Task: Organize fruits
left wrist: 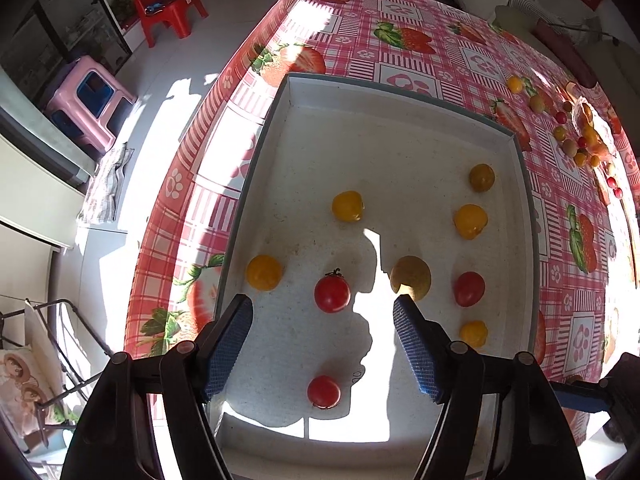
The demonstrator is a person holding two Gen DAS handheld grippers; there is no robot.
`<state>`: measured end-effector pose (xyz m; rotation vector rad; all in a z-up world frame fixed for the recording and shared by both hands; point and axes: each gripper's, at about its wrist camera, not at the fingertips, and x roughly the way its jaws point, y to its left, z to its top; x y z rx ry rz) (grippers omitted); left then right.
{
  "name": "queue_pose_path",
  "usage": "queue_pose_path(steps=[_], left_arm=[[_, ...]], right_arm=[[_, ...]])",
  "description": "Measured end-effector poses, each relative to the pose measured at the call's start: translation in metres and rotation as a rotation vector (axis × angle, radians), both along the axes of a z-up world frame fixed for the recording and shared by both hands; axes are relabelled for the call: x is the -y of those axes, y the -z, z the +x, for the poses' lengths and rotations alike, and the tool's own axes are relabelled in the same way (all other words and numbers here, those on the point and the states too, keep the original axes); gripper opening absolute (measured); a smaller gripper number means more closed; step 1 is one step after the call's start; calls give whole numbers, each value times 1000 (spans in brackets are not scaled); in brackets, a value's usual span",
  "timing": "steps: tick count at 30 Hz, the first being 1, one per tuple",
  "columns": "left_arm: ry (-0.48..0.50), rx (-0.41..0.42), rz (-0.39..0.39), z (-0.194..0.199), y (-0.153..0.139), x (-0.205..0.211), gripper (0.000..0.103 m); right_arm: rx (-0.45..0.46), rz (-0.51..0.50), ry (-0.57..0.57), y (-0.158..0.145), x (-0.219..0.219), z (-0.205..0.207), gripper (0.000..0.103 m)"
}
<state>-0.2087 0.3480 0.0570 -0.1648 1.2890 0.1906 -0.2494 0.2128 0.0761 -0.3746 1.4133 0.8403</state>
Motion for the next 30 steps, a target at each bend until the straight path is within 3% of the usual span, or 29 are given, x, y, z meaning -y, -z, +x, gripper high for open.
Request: queue_pose_path(steps=[3, 5, 11, 14, 17, 20, 30], left_arm=[[12, 15, 2, -7, -11, 5, 75], [12, 25, 3, -12, -19, 10, 103], [22, 12, 6, -26, -29, 25, 103], [32, 5, 47, -29, -33, 33, 103], [31, 21, 99, -36, -42, 39, 103], [30, 7, 113, -40, -49, 42, 103], [77, -77, 32, -60, -57, 60, 103]], right_arm=[[5, -28, 52, -9, 16, 6, 81], [-3, -61, 107, -11, 30, 14, 82], [-14, -92, 275, -28, 58, 42, 89], [9, -110, 311, -35, 68, 51, 90], [41, -116, 332, -49, 67, 64, 103], [65, -113, 341, -61, 68, 69, 103], [40, -106, 343, -82, 59, 69, 103]])
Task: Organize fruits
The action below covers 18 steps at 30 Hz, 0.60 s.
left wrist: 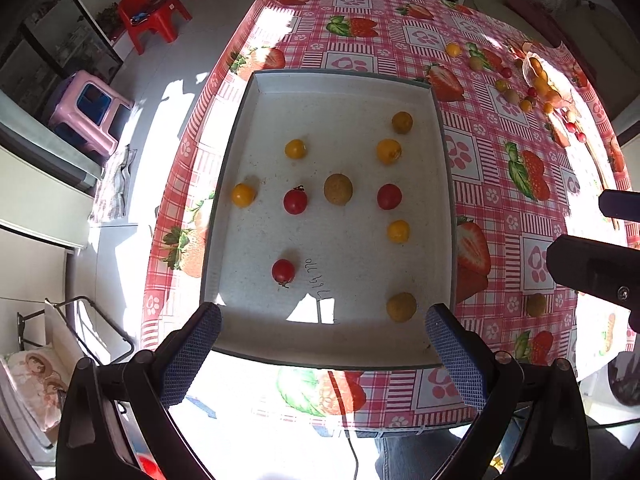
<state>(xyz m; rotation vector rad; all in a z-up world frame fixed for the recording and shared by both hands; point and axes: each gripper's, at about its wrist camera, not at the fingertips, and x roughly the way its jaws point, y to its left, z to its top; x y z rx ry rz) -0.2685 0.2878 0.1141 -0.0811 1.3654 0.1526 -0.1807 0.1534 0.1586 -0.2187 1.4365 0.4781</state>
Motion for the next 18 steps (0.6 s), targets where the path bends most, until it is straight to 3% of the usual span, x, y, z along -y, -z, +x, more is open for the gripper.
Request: queue_pose_path(steps=[9, 18], left_arm=[[13, 44, -6, -29, -23, 3, 103], [21, 43, 16, -31, -34, 12, 103]], right_arm=[[9, -34, -29, -8, -4, -11, 103], [36, -42, -57, -14, -12, -12, 103]])
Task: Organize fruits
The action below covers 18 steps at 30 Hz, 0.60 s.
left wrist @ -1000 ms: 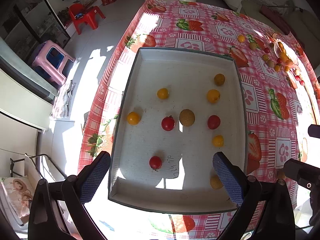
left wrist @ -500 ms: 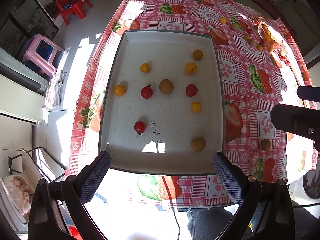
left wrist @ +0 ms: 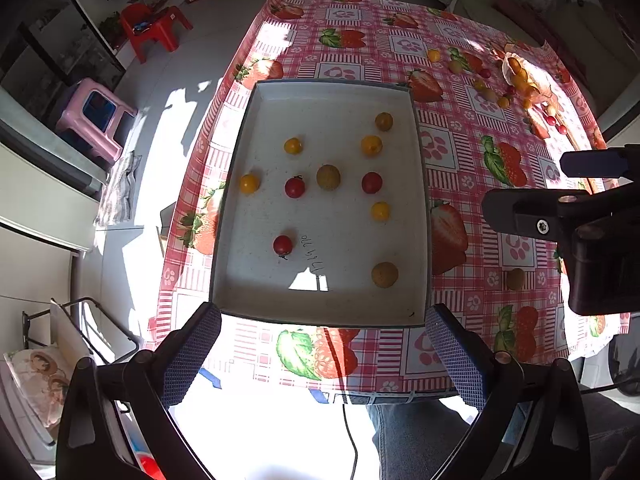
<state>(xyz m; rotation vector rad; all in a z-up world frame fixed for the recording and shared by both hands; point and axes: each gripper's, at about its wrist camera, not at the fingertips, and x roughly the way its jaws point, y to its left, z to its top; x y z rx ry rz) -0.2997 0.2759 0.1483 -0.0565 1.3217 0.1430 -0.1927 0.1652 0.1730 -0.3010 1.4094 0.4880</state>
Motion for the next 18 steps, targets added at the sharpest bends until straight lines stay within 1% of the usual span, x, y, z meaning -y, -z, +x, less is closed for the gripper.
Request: queue_pose_path(steps=[4, 9, 18], left_arm=[[18, -1, 18, 1, -1, 6, 103], [27, -17, 12, 2, 1, 8, 103], [42, -17, 21, 2, 1, 12, 103]], right_arm=[[5, -8, -9, -1, -2, 0, 103], [-1, -11, -1, 1, 0, 0, 103], [-10, -12, 2, 3, 1, 0, 103]])
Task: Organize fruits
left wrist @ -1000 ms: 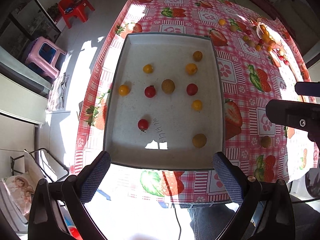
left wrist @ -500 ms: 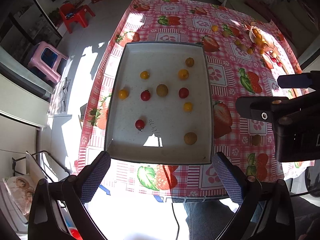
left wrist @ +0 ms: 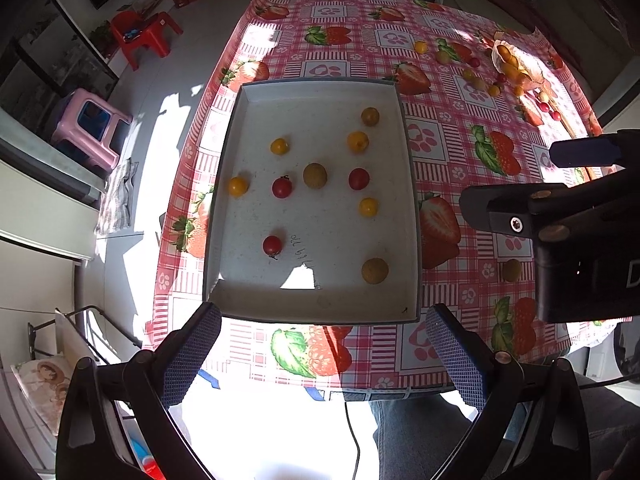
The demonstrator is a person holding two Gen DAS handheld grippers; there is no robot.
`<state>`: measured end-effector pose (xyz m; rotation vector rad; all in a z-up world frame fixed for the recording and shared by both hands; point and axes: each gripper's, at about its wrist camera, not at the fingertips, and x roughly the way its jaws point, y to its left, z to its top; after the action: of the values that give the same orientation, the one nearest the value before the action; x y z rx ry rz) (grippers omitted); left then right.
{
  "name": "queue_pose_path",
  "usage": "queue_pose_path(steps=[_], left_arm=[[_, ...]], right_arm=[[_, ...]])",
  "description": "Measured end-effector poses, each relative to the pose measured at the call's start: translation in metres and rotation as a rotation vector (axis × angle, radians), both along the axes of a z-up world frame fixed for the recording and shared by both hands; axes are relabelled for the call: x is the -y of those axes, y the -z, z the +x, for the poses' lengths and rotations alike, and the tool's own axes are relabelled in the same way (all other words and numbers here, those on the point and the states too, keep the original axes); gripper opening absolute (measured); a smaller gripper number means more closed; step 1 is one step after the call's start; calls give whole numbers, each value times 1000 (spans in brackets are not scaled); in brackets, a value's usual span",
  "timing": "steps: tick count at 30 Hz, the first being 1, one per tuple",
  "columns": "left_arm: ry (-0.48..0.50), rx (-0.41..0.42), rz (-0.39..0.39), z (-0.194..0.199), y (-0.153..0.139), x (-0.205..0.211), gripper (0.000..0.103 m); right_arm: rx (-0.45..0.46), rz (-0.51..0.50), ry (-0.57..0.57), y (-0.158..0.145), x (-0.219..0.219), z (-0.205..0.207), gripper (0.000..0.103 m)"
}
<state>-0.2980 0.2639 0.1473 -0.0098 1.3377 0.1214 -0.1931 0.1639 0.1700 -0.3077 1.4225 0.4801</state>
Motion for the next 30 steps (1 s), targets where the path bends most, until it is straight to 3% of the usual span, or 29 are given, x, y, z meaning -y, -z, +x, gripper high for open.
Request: queue_pose_path(steps=[23, 30], left_arm=[[-19, -9, -4, 1, 2, -4, 103], [-47, -10, -12, 2, 1, -12, 103]], right_arm=[[-11, 1, 22, 4, 3, 2, 103], [22, -14, 0, 1, -1, 1, 103]])
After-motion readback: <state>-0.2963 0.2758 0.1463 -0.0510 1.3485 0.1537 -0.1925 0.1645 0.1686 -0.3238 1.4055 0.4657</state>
